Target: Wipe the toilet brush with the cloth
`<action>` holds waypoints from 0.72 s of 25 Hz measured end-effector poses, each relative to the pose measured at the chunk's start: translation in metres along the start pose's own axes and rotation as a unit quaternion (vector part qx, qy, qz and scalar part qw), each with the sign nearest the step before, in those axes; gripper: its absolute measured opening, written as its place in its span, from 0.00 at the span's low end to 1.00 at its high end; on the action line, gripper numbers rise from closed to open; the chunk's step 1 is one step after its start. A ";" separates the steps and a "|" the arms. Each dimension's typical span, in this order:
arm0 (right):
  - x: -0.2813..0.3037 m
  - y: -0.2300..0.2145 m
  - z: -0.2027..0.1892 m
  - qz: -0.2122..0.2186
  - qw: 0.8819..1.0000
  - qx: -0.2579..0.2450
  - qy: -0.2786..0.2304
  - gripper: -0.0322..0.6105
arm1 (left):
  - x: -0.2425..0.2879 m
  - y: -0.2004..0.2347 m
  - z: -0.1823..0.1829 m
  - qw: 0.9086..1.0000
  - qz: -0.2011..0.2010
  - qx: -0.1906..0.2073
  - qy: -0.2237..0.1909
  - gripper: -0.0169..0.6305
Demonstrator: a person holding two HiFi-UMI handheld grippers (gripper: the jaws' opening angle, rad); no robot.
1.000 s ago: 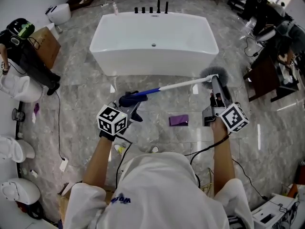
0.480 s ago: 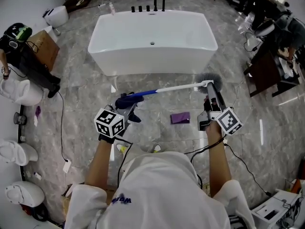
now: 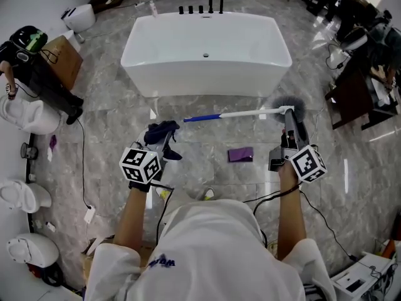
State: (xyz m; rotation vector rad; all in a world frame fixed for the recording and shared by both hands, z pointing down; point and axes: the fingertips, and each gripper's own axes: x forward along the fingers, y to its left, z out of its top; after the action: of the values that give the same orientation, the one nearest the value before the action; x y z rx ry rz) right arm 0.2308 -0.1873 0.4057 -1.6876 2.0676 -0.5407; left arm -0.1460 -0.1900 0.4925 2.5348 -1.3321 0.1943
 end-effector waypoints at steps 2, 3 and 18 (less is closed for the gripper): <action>0.002 0.007 -0.001 -0.001 0.999 -0.041 0.002 0.26 | -0.006 0.007 0.005 1.000 0.022 -0.006 -0.010 0.08; 0.003 0.010 -0.003 -0.001 0.998 -0.058 0.005 0.26 | -0.007 0.009 0.006 0.999 0.031 -0.006 -0.014 0.08; 0.017 0.093 -0.050 0.056 0.959 -0.276 0.028 0.27 | -0.021 -0.036 0.046 0.995 0.035 0.032 -0.082 0.06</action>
State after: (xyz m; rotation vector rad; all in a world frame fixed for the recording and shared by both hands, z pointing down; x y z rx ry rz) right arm 0.1240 -0.1841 0.3965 -1.8325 2.4971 0.0429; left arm -0.1286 -0.1684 0.4371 2.6074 -1.5007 0.0429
